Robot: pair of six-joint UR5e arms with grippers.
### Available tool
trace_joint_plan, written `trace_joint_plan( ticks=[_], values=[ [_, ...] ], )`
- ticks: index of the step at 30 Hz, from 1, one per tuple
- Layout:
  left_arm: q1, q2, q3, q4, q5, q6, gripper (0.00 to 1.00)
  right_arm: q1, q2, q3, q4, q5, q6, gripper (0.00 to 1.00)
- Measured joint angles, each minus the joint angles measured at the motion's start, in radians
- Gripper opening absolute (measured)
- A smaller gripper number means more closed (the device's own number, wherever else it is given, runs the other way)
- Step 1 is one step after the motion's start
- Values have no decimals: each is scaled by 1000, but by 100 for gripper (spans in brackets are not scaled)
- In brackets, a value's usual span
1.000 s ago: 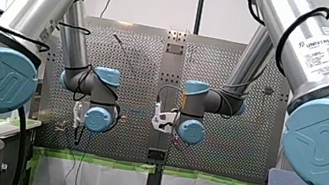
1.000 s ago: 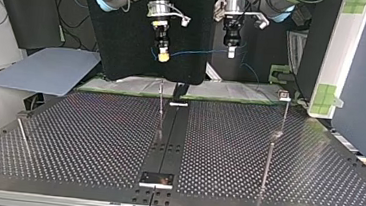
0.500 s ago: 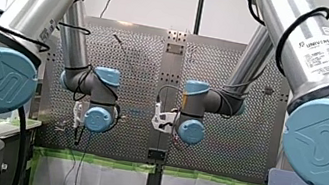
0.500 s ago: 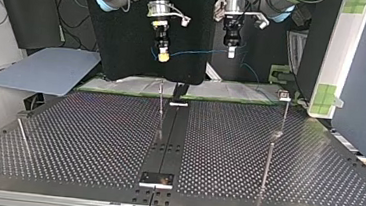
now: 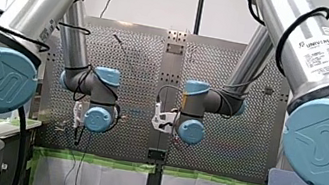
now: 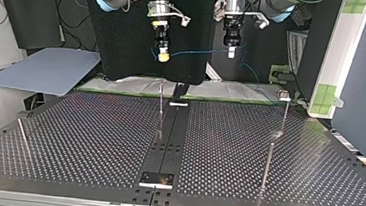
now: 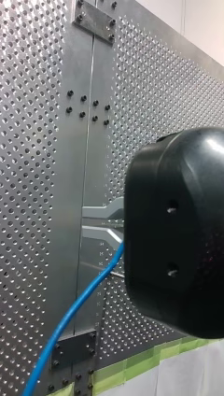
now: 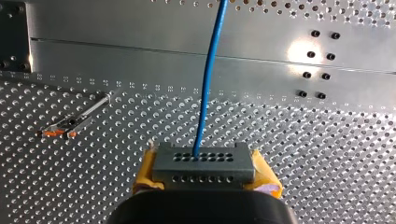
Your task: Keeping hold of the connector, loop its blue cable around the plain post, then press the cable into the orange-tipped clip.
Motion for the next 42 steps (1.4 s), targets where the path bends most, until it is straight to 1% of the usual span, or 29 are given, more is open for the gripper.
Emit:
trace_joint_plan(
  ticks=[5, 9, 13, 31, 34, 37, 38, 41, 42],
  values=[
    [-2, -2, 1, -3, 2, 2, 10, 0, 0, 0, 1, 0, 0, 0],
    [-10, -22, 3, -20, 22, 10, 10, 0, 0, 0, 1, -1, 0, 0],
    [-12, -30, 3, -26, 32, 12, 10, 0, 0, 0, 2, -1, 0, 0],
    [-12, -32, 3, -28, 34, 12, 10, -1, 1, 1, 3, -3, 1, 0],
    [-12, -32, 3, -28, 34, 12, 10, -14, 14, 14, 15, -15, 14, 0],
    [-12, -32, 3, -28, 34, 12, 10, -36, 36, 30, 38, -37, 36, 0],
    [-12, -32, 3, -28, 34, 12, 10, -47, 47, 33, 48, -45, 46, 0],
    [-12, -32, 3, -28, 34, 12, 10, -70, 75, 37, 76, -54, 70, 0],
    [-12, -32, 3, -28, 34, 12, 10, -74, 84, 37, 86, -56, 75, 0]
  ],
)
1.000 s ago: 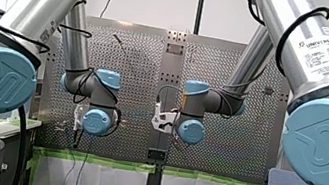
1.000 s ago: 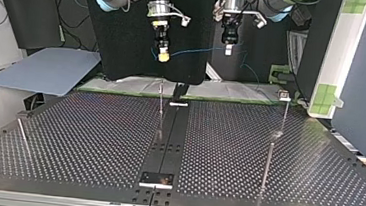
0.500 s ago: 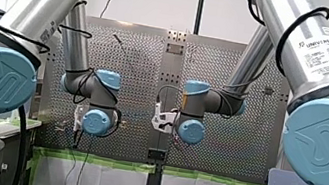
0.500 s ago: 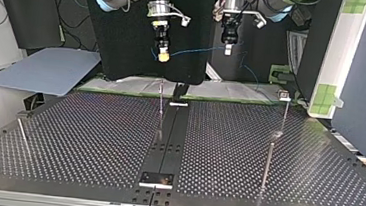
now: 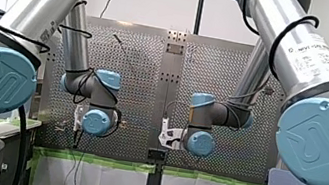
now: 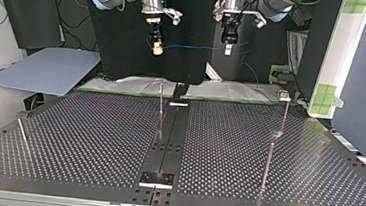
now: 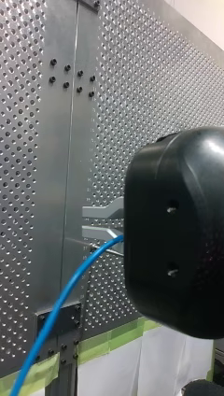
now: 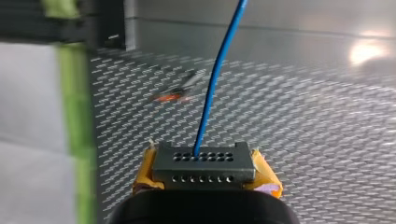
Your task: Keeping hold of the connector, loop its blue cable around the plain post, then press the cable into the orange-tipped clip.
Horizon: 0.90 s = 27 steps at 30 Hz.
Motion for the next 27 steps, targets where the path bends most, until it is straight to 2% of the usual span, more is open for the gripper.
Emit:
trace_joint_plan(
  ticks=[5, 12, 16, 19, 22, 27],
  values=[
    [0, 0, 0, 0, 0, 0, 10, -8, 50, 1, 38, -2, 9, 0],
    [0, 0, 0, 0, 0, 0, 10, -9, 114, 1, 46, -3, 10, 0],
    [7, 7, -3, -7, 7, -7, 10, -7, 129, -1, 49, 0, 8, 0],
    [26, 26, 6, -27, 12, -27, 10, 6, 119, -15, 62, 13, 5, 0],
    [43, 53, 14, -53, 25, -49, 10, 29, 98, -37, 84, 35, 12, 0],
    [55, 103, 19, -103, 30, -64, 10, 78, 48, -86, 134, 84, 54, 0]
  ],
)
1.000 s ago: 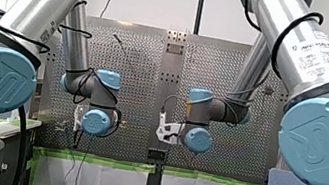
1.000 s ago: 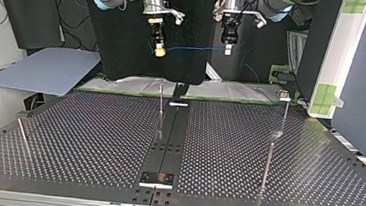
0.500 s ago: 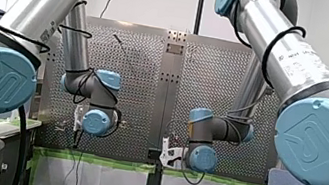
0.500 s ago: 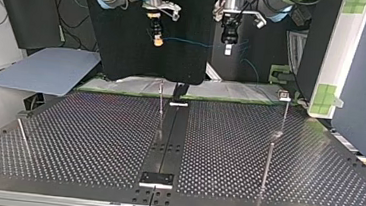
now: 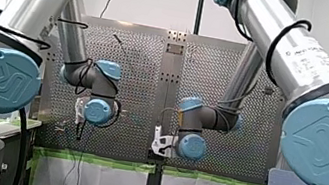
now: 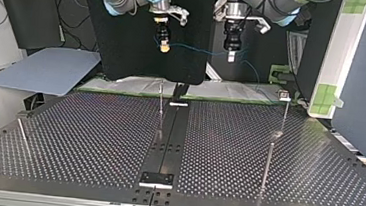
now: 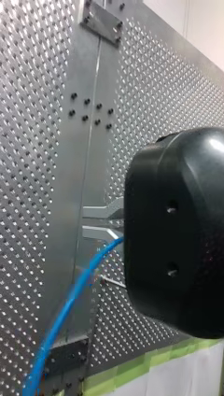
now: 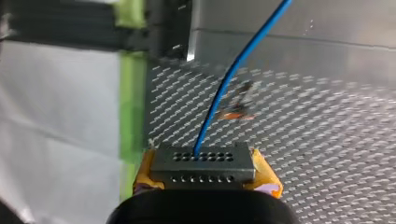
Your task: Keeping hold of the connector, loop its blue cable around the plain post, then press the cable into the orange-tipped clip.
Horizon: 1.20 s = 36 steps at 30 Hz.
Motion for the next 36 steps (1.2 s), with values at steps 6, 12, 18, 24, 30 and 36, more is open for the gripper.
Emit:
trace_joint_plan(
  ticks=[6, 12, 18, 24, 30, 36],
  values=[
    [9, 58, 16, -59, -47, -34, 10, 50, -58, -58, 57, 14, 19, 0],
    [18, 118, 31, -118, -106, -92, 10, 61, -112, -112, 111, 13, 20, 0],
    [28, 184, 45, -184, -172, -158, 10, 63, -171, -171, 170, 14, 19, 0],
    [39, 242, 87, -243, -203, -216, 10, 54, -235, -235, 234, 10, 16, 0],
    [43, 297, 141, -297, -205, -245, 10, 41, -297, -296, 295, -20, 14, 0],
    [51, 350, 194, -350, -207, -262, 10, 27, -350, -350, 349, -68, 7, 0]
  ],
)
